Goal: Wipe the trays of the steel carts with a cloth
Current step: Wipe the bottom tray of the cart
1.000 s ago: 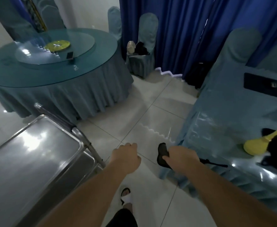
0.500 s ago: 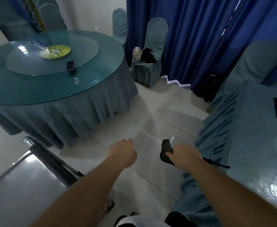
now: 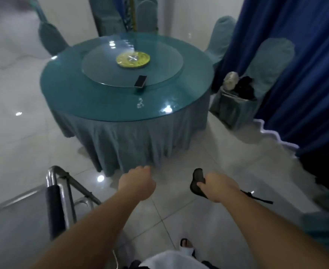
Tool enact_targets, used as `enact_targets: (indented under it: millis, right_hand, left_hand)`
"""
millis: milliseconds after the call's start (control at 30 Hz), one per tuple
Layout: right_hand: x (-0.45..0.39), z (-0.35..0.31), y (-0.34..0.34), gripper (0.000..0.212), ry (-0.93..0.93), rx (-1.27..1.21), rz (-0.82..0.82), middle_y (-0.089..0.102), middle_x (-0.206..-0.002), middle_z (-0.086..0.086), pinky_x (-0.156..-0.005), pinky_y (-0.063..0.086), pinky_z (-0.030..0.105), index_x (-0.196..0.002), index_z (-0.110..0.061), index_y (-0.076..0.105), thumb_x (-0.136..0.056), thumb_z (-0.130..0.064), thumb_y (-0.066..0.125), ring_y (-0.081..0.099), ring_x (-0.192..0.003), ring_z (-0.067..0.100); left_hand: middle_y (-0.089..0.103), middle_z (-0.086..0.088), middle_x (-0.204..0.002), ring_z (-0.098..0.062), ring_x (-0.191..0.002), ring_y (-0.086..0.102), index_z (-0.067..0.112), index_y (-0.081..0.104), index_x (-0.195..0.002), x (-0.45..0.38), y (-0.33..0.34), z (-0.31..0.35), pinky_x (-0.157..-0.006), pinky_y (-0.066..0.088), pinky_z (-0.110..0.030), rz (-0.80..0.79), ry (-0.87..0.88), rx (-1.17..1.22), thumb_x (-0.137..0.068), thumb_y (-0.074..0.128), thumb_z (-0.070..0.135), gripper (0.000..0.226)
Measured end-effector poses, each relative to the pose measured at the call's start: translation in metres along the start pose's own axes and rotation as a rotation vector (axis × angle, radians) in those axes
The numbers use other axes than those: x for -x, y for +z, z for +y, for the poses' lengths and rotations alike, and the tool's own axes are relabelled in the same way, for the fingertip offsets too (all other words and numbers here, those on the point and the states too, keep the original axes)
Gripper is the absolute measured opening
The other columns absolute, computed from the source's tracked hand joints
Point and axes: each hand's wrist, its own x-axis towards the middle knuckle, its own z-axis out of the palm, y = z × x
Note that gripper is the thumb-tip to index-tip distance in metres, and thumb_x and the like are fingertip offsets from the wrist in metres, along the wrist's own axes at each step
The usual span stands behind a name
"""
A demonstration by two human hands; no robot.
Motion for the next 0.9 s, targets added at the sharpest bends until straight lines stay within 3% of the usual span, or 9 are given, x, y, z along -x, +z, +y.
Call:
enact_targets:
  millis: [200,333,467,600,900]
  right_hand:
    - [-0.099,-0.081,-0.073,0.047,-0.246,0.177,-0.003,0.063,-0.108,0.006,-0.077,0.047,0.036,-0.120,-0.016,0.064,-0.105,-0.056,0.045,0.064,-0.098,0.029]
    - [-0.135,-0.163,-0.085,0.047,-0.466,0.237,-0.029,0.066,-0.121,0.006,-0.085,0.052,0.037,-0.123,-0.017,0.063,-0.105,-0.056,0.045,0.065,-0.107,0.028]
    - [-0.171,-0.250,-0.084,0.047,-0.605,0.320,-0.079,0.066,-0.116,0.005,-0.083,0.052,0.038,-0.118,-0.017,0.063,-0.104,-0.058,0.044,0.065,-0.103,0.026]
    - [-0.209,-0.332,-0.100,0.037,-0.656,0.328,-0.073,0.055,-0.091,-0.002,-0.070,0.046,0.036,-0.097,-0.023,0.054,-0.102,-0.059,0.046,0.060,-0.086,0.023]
    - [-0.281,-0.467,-0.147,0.036,-0.670,0.336,-0.078,0.054,-0.083,-0.006,-0.070,0.051,0.037,-0.092,-0.024,0.054,-0.101,-0.058,0.048,0.059,-0.081,0.020]
  left_hand:
    - [0.059,-0.005,-0.138,-0.032,-0.123,0.060,0.025,0.050,-0.141,-0.032,-0.021,-0.037,-0.098,0.050,-0.045,0.067,-0.242,0.150,-0.097,0.044,0.048,0.050]
    - [0.061,-0.004,-0.131,-0.030,-0.117,0.060,0.025,0.052,-0.139,-0.047,-0.028,-0.088,-0.091,0.049,-0.044,0.074,-0.417,0.176,-0.095,0.046,0.044,0.048]
    - [0.060,-0.004,-0.134,-0.029,-0.118,0.060,0.023,0.051,-0.141,-0.078,-0.038,-0.148,-0.093,0.052,-0.043,0.082,-0.522,0.230,-0.096,0.046,0.040,0.049]
    - [0.061,-0.004,-0.133,-0.028,-0.116,0.060,0.022,0.052,-0.141,-0.122,-0.062,-0.213,-0.090,0.048,-0.042,0.103,-0.547,0.243,-0.099,0.045,0.036,0.045]
    - [0.059,-0.004,-0.140,-0.028,-0.121,0.059,0.023,0.047,-0.151,-0.203,-0.125,-0.330,-0.096,0.048,-0.042,0.088,-0.595,0.245,-0.100,0.050,0.042,0.054]
